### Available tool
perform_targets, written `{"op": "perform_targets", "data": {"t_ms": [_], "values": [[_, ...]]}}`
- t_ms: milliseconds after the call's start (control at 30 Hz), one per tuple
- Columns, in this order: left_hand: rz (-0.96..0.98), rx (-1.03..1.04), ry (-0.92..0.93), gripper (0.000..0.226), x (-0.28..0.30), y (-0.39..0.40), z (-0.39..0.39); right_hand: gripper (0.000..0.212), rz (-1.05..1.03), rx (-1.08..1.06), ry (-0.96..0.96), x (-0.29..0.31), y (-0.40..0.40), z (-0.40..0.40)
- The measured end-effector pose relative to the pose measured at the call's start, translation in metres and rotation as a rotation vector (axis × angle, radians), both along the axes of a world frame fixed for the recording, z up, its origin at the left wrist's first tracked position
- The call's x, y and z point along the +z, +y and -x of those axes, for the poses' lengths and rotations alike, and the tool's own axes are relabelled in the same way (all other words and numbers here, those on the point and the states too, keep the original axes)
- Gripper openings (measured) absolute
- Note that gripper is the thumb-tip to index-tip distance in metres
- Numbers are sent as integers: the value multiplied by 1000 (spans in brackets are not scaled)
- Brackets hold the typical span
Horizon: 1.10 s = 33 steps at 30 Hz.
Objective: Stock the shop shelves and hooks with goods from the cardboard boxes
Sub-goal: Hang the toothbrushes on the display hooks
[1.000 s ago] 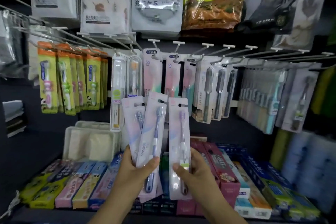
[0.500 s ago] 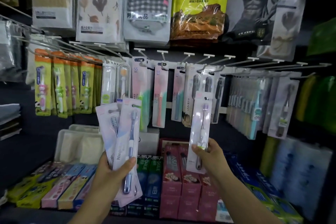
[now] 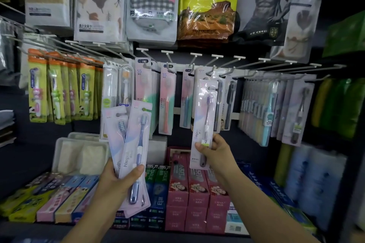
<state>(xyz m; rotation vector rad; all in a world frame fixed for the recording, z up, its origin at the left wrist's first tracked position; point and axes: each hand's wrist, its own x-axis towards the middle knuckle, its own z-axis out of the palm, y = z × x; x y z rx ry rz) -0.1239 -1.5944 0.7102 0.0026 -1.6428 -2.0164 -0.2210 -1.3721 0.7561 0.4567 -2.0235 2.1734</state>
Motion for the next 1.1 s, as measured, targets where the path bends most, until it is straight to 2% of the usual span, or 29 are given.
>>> {"op": "perform_targets", "data": {"t_ms": [300, 733, 1100], "values": [[3, 7, -11, 35, 0, 2, 4, 29, 39, -3, -33, -4, 4, 5], [-5, -13, -42, 39, -8, 4, 11, 26, 25, -31, -61, -16, 19, 19], [12, -53, -29, 41, 1, 24, 17, 43, -88, -296, 44, 14, 68, 43]]}}
